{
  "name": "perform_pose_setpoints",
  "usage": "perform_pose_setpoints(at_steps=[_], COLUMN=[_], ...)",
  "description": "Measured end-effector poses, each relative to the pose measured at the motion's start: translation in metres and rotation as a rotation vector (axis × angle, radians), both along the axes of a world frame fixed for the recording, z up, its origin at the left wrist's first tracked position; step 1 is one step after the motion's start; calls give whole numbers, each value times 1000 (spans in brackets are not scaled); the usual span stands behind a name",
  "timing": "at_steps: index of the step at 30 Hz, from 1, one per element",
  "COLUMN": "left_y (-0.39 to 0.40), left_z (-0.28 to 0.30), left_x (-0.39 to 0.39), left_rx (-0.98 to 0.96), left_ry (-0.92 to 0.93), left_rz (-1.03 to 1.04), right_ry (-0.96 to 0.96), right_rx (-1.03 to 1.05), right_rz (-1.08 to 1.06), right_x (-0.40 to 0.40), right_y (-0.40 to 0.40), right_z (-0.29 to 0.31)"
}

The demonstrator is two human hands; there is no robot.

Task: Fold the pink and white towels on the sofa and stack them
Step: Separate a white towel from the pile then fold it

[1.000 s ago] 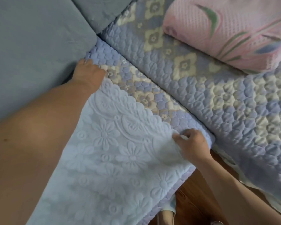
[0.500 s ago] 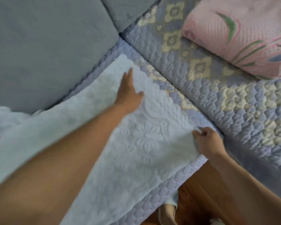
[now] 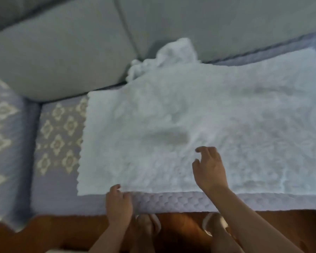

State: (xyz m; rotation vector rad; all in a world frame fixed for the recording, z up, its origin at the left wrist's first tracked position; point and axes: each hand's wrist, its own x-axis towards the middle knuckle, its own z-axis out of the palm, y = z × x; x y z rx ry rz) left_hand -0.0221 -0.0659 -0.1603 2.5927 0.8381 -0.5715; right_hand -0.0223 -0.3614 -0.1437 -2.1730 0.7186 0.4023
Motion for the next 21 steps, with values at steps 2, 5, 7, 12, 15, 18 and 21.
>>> perform_pose_setpoints(at_steps=[2,5,7,12,15,18,21], left_y=[73,160,198,240,258,276,289], left_z=[-2,-15,-22,-42,-47,-55,-60], left_x=[16,38,52,75,83,89,85], left_rx=[5,14,-49,-274,-386,-461,-633], left_ry=[22,66,61,27,33,119,157], left_rz=[255,401,432,322,259,272,230], right_ry=[27,105,165,219,127,-53,-119], right_rx=[22,48,46,72,8,-128,-225], right_rz=[101,189,215,320,424,507,522], right_x=[15,23,23,34,87,175,270], right_y=[61,148,204,305,339,362,386], right_z=[-1,-7,-13,-15,-10,-15,-25])
